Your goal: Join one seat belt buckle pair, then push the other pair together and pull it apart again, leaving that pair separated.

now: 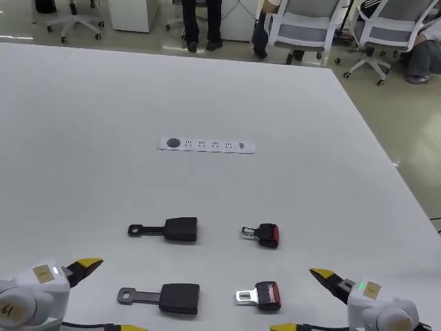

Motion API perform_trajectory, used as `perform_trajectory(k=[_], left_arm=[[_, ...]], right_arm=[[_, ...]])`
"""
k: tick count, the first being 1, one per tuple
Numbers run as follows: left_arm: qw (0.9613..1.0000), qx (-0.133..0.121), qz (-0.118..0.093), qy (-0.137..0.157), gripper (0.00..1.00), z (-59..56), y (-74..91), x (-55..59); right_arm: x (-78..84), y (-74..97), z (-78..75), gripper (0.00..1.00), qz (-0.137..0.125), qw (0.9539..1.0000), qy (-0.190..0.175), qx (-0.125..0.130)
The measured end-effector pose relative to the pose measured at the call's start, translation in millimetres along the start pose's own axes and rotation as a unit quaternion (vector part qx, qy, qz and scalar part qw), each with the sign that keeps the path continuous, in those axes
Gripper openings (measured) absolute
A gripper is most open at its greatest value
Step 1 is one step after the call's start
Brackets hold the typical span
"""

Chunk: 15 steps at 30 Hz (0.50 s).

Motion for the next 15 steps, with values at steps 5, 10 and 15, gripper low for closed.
perform_trajectory(k=[5, 10, 15], left_arm=[[1.0000, 0.007, 0.006, -0.002, 0.96, 1.9, -6.9, -0.2], [0.9999, 0.012, 0.012, -0.002, 0.96, 5.5, -12.5, 0.2], [0.9996, 0.018, 0.021, -0.005, 0.96, 4.2, -19.3, -2.0]], right_arm=[[1.8, -6.5, -3.6, 0.82, 0.004, 1.0000, -0.001, -0.007], [1.7, -12.3, -6.3, 0.81, 0.009, 0.9999, -0.002, -0.014], [5.5, -18.6, -11.0, 0.80, 0.015, 0.9997, -0.001, -0.020]])
Point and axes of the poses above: the centre of the closed fingertips' face, and the gripper's own axes: y roughly backward along the fingers, z roughly to its left, x roughly out of its underside, the point moved 10 cm from there along y, roughly backward along the fingers, and after that the axes turned 3 degrees about -x, right-handed, at the moved point
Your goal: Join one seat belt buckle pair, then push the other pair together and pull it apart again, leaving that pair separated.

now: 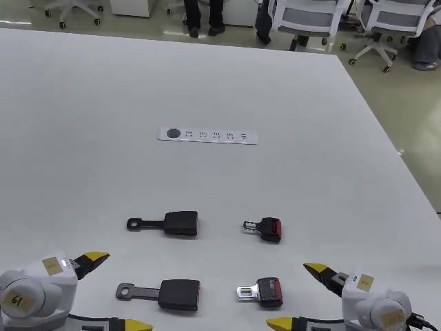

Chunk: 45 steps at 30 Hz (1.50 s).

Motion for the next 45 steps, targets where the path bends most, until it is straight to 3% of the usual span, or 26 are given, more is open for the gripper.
perform_trajectory(k=[13, 21, 23, 28, 34, 37, 45], left_arm=[[0.9994, 0.025, 0.015, -0.018, 0.92, 3.8, -19.6, -0.9], [0.9982, 0.048, 0.026, -0.026, 0.91, 4.1, -32.9, -4.6], [0.9974, 0.053, 0.036, -0.035, 0.91, 3.7, -36.6, -2.6], [0.9942, 0.073, 0.053, -0.059, 0.86, -3.9, -46.2, -5.8], [0.9904, 0.090, 0.062, -0.085, 0.82, -4.2, -56.3, -7.9], [0.9867, 0.103, 0.077, -0.099, 0.80, -2.6, -62.7, -5.4], [0.9799, 0.130, 0.090, -0.122, 0.74, -0.4, -77.6, -4.8]], right_arm=[[3.2, -8.5, -11.1, 0.79, 0.014, 0.9998, -0.002, -0.010], [-2.8, -16.1, -11.9, 0.77, 0.026, 0.9994, -0.001, -0.024], [-1.1, -18.4, -14.5, 0.76, 0.029, 0.9990, 0.002, -0.032], [-0.8, -25.6, -16.8, 0.73, 0.040, 0.9981, 0.005, -0.046], [0.5, -33.6, -19.5, 0.72, 0.049, 0.9968, 0.009, -0.062], [0.0, -36.9, -19.1, 0.71, 0.056, 0.9957, 0.013, -0.072], [4.4, -43.3, -23.0, 0.70, 0.074, 0.9919, 0.021, -0.101]])
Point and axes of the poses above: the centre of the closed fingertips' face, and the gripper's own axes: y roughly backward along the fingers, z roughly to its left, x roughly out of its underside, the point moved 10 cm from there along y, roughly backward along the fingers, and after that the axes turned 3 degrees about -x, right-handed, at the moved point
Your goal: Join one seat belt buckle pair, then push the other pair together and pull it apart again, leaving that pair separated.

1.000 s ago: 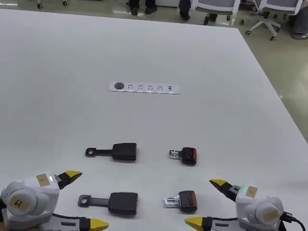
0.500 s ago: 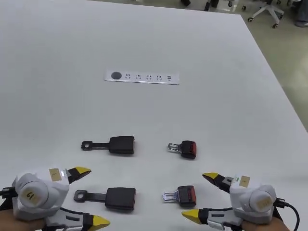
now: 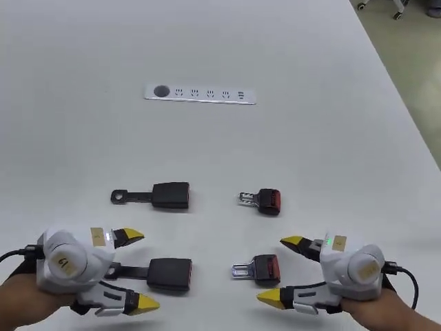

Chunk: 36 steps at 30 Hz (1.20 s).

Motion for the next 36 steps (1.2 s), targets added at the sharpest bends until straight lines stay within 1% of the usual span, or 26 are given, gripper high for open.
perform_trajectory(k=[1, 3, 6, 7, 8, 9, 11, 12, 15, 16, 17, 18, 19, 20, 22, 23, 24, 25, 26, 27, 28, 29, 31, 32, 35, 36], left_arm=[[1.0000, 0.005, 0.000, -0.006, 0.72, 0.4, -2.2, 0.1], [0.9997, 0.014, 0.007, -0.019, 0.69, 2.0, -7.0, 1.7], [0.9996, 0.017, 0.004, -0.023, 0.60, 3.8, -12.6, 4.3], [0.9995, 0.019, 0.011, -0.024, 0.60, 4.8, -15.7, 5.1], [0.9991, 0.026, 0.018, -0.029, 0.60, 4.5, -17.6, 5.6], [0.9984, 0.030, 0.022, -0.043, 0.60, 4.0, -19.3, 6.5], [0.9981, 0.034, 0.026, -0.045, 0.58, 4.0, -22.1, 7.4], [0.9978, 0.037, 0.028, -0.046, 0.57, 4.8, -23.5, 8.6], [0.9971, 0.040, 0.021, -0.062, 0.54, 6.3, -25.2, 7.9], [0.9963, 0.048, 0.029, -0.065, 0.53, 6.2, -26.9, 8.4], [0.9956, 0.051, 0.034, -0.070, 0.51, 6.1, -27.6, 9.0], [0.9943, 0.052, 0.036, -0.085, 0.47, 6.4, -28.9, 10.1], [0.9936, 0.054, 0.039, -0.091, 0.45, 6.5, -29.3, 11.4], [0.9932, 0.054, 0.045, -0.093, 0.43, 5.9, -29.2, 12.1], [0.9937, 0.051, 0.032, -0.095, 0.42, 7.1, -29.8, 10.8], [0.9930, 0.050, 0.030, -0.102, 0.41, 6.6, -30.0, 10.6], [0.9913, 0.047, 0.027, -0.119, 0.39, 6.6, -30.4, 10.0], [0.9895, 0.053, 0.028, -0.132, 0.37, 3.8, -31.2, 11.0], [0.9891, 0.055, 0.027, -0.134, 0.35, 2.9, -32.0, 10.5], [0.9892, 0.061, 0.025, -0.131, 0.34, 1.6, -32.4, 10.3], [0.9894, 0.053, 0.026, -0.133, 0.34, 3.5, -31.6, 9.4], [0.9892, 0.053, 0.026, -0.134, 0.34, 3.4, -31.5, 9.2], [0.9895, 0.051, 0.028, -0.132, 0.33, 2.1, -32.2, 8.4], [0.9890, 0.051, 0.029, -0.136, 0.33, 2.2, -32.7, 8.4], [0.9893, 0.051, 0.035, -0.132, 0.33, 2.7, -33.1, 8.4], [0.9885, 0.051, 0.036, -0.137, 0.33, 2.7, -33.2, 7.8]], right_arm=[[0.6, -0.9, -1.6, 0.70, 0.004, 1.0000, 0.003, -0.004], [1.5, -2.1, -4.0, 0.68, 0.009, 0.9999, 0.008, -0.008], [2.8, -4.1, -10.0, 0.64, 0.018, 0.9996, 0.005, -0.022], [2.8, -4.4, -11.2, 0.64, 0.018, 0.9995, 0.007, -0.024], [2.3, -5.0, -11.6, 0.64, 0.022, 0.9991, 0.017, -0.032], [1.9, -5.2, -11.5, 0.63, 0.027, 0.9986, 0.024, -0.038], [3.4, -6.0, -13.2, 0.60, 0.044, 0.9974, 0.034, -0.046], [3.5, -6.7, -14.6, 0.60, 0.047, 0.9970, 0.041, -0.045], [3.3, -7.8, -15.6, 0.60, 0.048, 0.9962, 0.043, -0.058], [3.6, -8.1, -15.3, 0.59, 0.052, 0.9956, 0.047, -0.061], [3.4, -9.0, -15.7, 0.59, 0.048, 0.9949, 0.060, -0.065], [3.6, -8.6, -15.8, 0.58, 0.049, 0.9946, 0.061, -0.068], [3.4, -8.6, -15.3, 0.56, 0.049, 0.9943, 0.061, -0.072], [3.4, -8.8, -15.3, 0.55, 0.050, 0.9940, 0.064, -0.073], [3.4, -9.5, -14.5, 0.54, 0.051, 0.9930, 0.074, -0.076], [3.5, -9.9, -14.1, 0.53, 0.051, 0.9931, 0.073, -0.076], [3.5, -9.9, -14.0, 0.52, 0.050, 0.9930, 0.073, -0.078], [3.2, -10.7, -13.5, 0.49, 0.051, 0.9926, 0.075, -0.080], [3.8, -11.3, -12.8, 0.45, 0.059, 0.9898, 0.100, -0.082], [3.5, -11.6, -12.3, 0.41, 0.065, 0.9881, 0.115, -0.079], [3.7, -12.9, -11.5, 0.38, 0.061, 0.9897, 0.105, -0.076], [3.4, -13.1, -12.9, 0.36, 0.060, 0.9900, 0.105, -0.073], [3.8, -13.6, -14.4, 0.36, 0.056, 0.9899, 0.108, -0.073], [4.9, -13.0, -14.9, 0.36, 0.056, 0.9903, 0.105, -0.072], [5.4, -12.0, -13.5, 0.35, 0.056, 0.9902, 0.107, -0.070], [5.7, -11.2, -13.5, 0.35, 0.057, 0.9900, 0.108, -0.071]])
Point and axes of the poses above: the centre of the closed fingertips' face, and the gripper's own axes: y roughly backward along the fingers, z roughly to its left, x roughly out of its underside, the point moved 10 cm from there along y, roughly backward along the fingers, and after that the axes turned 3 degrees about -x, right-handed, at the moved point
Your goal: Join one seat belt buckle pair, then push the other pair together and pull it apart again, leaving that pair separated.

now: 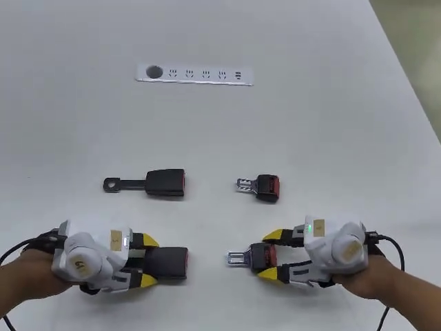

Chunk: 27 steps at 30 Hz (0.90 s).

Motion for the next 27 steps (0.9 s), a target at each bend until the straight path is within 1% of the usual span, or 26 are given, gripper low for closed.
perform_trajectory(k=[4, 6, 8, 11, 14, 20, 23, 27], left_arm=[[1.0000, 0.001, 0.004, 0.001, 0.33, 0.7, 0.2, -0.2], [1.0000, 0.000, 0.004, 0.006, 0.33, 1.4, -0.2, 1.7], [0.9999, -0.002, 0.007, 0.010, 0.33, 1.2, -0.2, 1.3], [0.9998, -0.005, 0.010, 0.014, 0.33, 1.1, -0.3, 1.5], [0.9998, -0.006, 0.011, 0.018, 0.32, 1.5, -0.4, 2.1], [0.9994, -0.011, 0.017, 0.028, 0.32, 1.0, -0.4, -0.2], [0.9992, -0.013, 0.019, 0.033, 0.32, 1.4, -0.5, 0.6], [0.9993, -0.011, 0.026, 0.026, 0.32, 1.8, -0.5, 0.1]], right_arm=[[2.8, -0.2, -2.1, 0.34, 0.001, 1.0000, 0.001, -0.006], [1.6, -0.1, -1.7, 0.34, 0.008, 0.9999, 0.003, -0.009], [1.5, -0.3, -0.3, 0.34, 0.008, 0.9999, 0.004, -0.008], [-2.9, -1.9, 3.3, 0.34, 0.007, 1.0000, 0.000, -0.005], [-3.2, -4.5, 5.5, 0.34, 0.005, 1.0000, 0.000, -0.005], [-12.2, -11.9, 12.1, 0.34, -0.001, 1.0000, -0.006, 0.004], [-16.0, -15.8, 13.3, 0.34, -0.003, 0.9999, -0.009, 0.005], [-20.7, -21.5, 13.7, 0.34, -0.006, 0.9999, -0.009, 0.004]])
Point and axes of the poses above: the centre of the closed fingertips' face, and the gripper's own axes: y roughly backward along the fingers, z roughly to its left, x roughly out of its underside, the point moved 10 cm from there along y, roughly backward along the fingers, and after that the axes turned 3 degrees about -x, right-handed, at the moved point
